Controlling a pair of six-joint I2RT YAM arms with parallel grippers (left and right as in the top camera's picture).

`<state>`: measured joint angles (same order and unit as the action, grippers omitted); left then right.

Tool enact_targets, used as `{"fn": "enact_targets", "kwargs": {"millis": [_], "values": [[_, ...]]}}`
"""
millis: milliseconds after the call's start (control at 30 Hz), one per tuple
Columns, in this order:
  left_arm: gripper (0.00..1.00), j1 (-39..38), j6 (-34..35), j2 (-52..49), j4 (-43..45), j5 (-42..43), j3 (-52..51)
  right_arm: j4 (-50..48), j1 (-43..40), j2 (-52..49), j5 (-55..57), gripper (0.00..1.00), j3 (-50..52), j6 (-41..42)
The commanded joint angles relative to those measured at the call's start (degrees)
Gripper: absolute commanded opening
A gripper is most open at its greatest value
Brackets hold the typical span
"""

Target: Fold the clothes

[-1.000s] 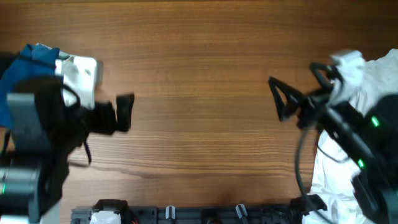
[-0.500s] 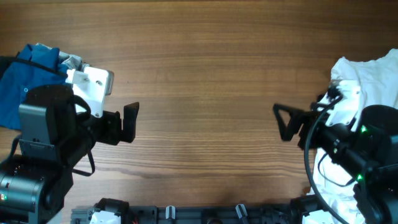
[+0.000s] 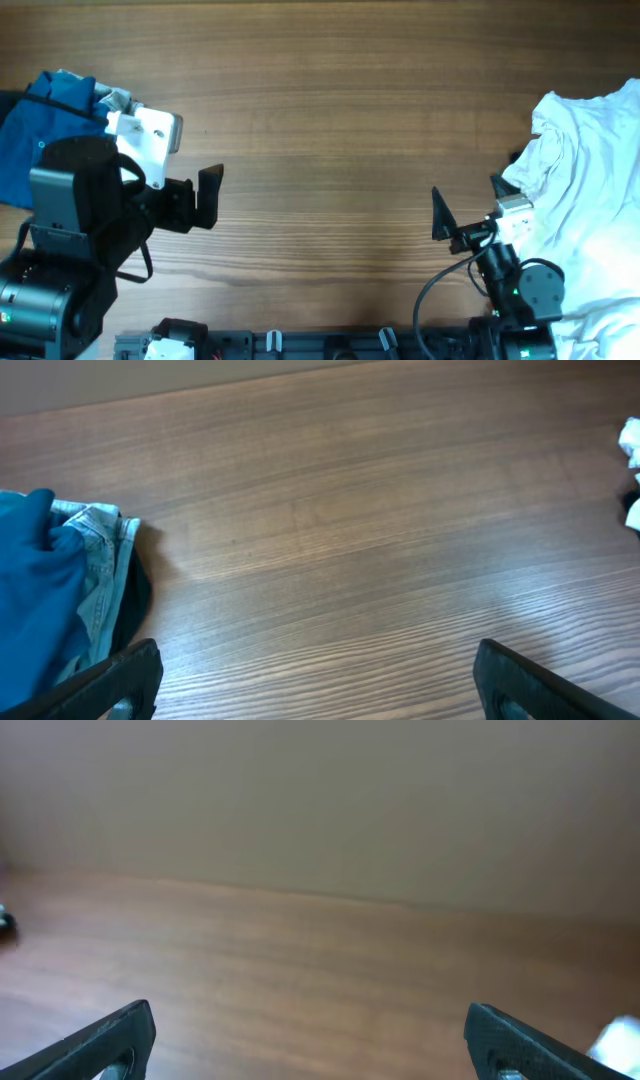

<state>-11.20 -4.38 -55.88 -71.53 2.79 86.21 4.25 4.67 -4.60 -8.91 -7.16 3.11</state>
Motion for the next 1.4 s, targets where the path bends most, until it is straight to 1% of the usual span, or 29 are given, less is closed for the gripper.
{"fn": "enact_targets", "kwargs": {"millis": [0, 800, 833, 867, 900, 933, 1033, 1100, 1133, 1200, 1333, 1367], "values": [[1.0, -0.31, 0.13, 0.22, 0.02, -0.52, 0.07, -3.89, -1.79, 4.44, 5.53, 1.0, 6.62, 15.96], [1.0, -0.17, 0.13, 0.79, 0.13, -0.98, 0.04, -4.48, -1.79, 4.39, 6.54, 1.0, 6.86, 16.41], [1.0, 0.63, 0.11, 1.7, 0.39, -0.94, -0.04, -4.48, -1.79, 4.39, 6.54, 1.0, 6.86, 16.41], [1.0, 2.01, 0.11, 3.08, 2.64, 1.14, -1.22, -4.48, -1.79, 4.39, 6.54, 1.0, 6.86, 16.41], [1.0, 3.32, 0.11, 4.52, 5.99, 2.6, -3.15, -4.48, -1.79, 4.39, 6.54, 1.0, 6.86, 16.44], [1.0, 5.7, 0.11, 7.34, 12.39, 4.57, -7.54, -4.48, -1.79, 4.39, 6.54, 1.0, 6.86, 16.44], [1.0, 12.72, 0.15, 18.93, 34.16, 12.66, -28.63, -4.48, -1.79, 4.39, 6.54, 1.0, 6.86, 16.44], [1.0, 14.58, 1.38, 26.64, 43.93, 15.02, -41.62, -4.48, -1.79, 4.39, 6.56, 1.0, 6.86, 16.44], [1.0, 14.75, 3.52, 30.97, 47.84, 14.95, -47.74, -4.48, -1.79, 4.39, 6.54, 1.0, 6.86, 16.41], [1.0, 14.69, 5.31, 37.77, 51.74, 14.95, -55.54, -4.48, -1.79, 4.39, 6.54, 1.0, 6.86, 16.44], [1.0, 14.69, 5.31, 48.68, 58.9, 14.53, -69.18, -4.48, -1.79, 4.39, 6.56, 1.0, 6.86, 16.41], [1.0, 14.69, 5.31, 51.67, 63.36, 14.53, -74.82, -4.48, -1.79, 4.39, 6.54, 1.0, 6.86, 16.41]]}}
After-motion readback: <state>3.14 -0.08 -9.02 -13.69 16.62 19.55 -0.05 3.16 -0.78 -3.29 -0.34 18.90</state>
